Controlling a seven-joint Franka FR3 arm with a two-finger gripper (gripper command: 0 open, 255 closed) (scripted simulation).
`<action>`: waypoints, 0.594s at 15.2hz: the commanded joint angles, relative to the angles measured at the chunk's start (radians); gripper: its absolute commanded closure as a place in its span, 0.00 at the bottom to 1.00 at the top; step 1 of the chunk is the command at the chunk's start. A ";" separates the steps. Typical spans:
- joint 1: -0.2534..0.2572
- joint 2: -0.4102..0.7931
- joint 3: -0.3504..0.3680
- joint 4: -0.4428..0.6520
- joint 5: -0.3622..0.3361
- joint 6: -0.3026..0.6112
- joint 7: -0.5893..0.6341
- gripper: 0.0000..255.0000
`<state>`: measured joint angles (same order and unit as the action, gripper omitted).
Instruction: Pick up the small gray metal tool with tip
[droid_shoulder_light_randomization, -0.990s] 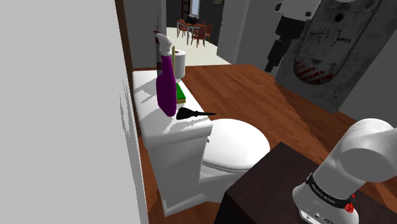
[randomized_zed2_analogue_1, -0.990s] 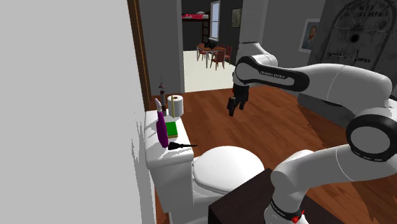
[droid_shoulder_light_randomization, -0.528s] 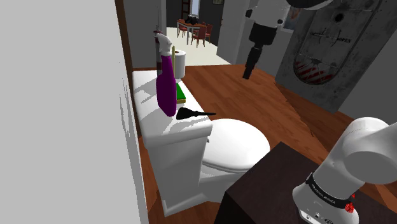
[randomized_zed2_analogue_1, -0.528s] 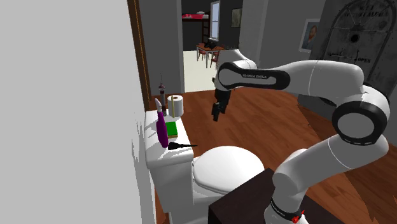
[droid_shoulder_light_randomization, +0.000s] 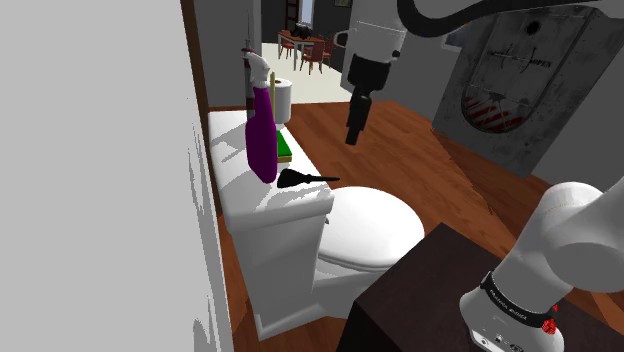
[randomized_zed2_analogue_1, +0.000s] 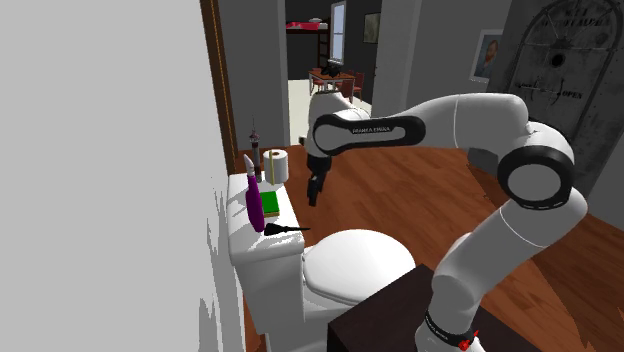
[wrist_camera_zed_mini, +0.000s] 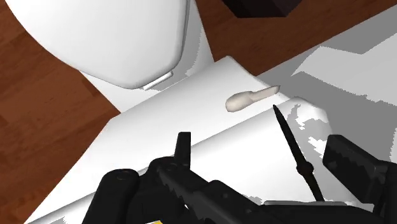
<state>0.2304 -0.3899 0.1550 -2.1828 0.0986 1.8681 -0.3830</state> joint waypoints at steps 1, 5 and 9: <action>0.024 0.041 0.017 0.018 0.008 0.021 -0.032 0.00; 0.070 0.125 0.059 0.058 0.018 0.060 -0.083 0.00; 0.105 0.187 0.092 0.090 0.022 0.087 -0.121 0.00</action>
<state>0.3303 -0.2166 0.2427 -2.1025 0.1203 1.9511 -0.4945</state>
